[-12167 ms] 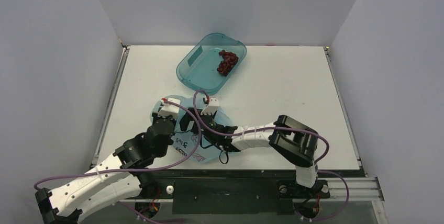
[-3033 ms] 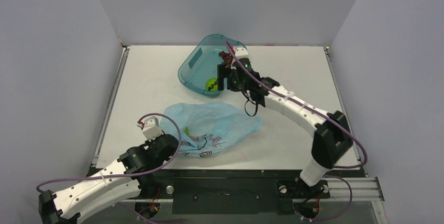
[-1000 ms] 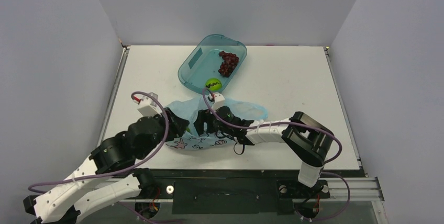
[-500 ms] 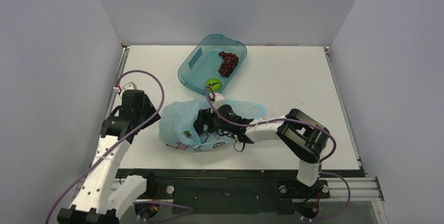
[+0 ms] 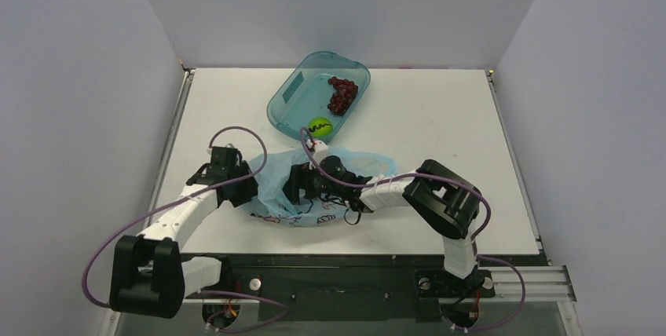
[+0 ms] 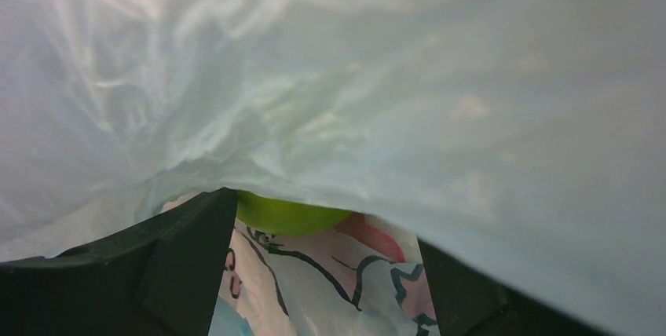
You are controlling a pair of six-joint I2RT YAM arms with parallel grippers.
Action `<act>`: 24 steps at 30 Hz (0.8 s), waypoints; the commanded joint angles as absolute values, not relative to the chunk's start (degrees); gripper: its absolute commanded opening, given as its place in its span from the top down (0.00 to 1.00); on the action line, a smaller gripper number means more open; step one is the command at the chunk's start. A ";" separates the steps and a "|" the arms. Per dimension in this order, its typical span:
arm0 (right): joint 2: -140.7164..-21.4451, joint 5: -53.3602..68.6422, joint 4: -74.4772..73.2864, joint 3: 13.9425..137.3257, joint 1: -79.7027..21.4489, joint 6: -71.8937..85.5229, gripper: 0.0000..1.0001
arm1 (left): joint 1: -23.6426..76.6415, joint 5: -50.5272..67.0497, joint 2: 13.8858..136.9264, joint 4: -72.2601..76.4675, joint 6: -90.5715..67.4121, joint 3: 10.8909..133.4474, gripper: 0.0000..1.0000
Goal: Take the fake fruits out of the plastic bag
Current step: Take out the fake fruit from the plastic bag.
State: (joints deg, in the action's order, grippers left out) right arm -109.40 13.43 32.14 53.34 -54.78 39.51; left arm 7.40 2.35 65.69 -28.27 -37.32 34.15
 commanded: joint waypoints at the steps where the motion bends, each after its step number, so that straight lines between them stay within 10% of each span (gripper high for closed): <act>1: -110.94 14.24 35.48 57.06 -55.32 38.67 0.23 | 11.52 4.24 71.37 -18.36 -38.86 34.20 0.60; 13: -116.33 13.81 30.17 61.79 -56.18 37.88 0.26 | 14.68 2.32 70.18 -17.18 -40.27 31.93 0.59; 24: -105.38 9.26 18.81 60.06 -55.33 37.33 0.81 | 13.64 0.54 64.40 -20.66 -40.11 30.95 0.58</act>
State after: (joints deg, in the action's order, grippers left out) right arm -113.01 12.82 27.16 60.38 -54.92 39.51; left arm 14.15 0.69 67.88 -21.87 -39.83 31.42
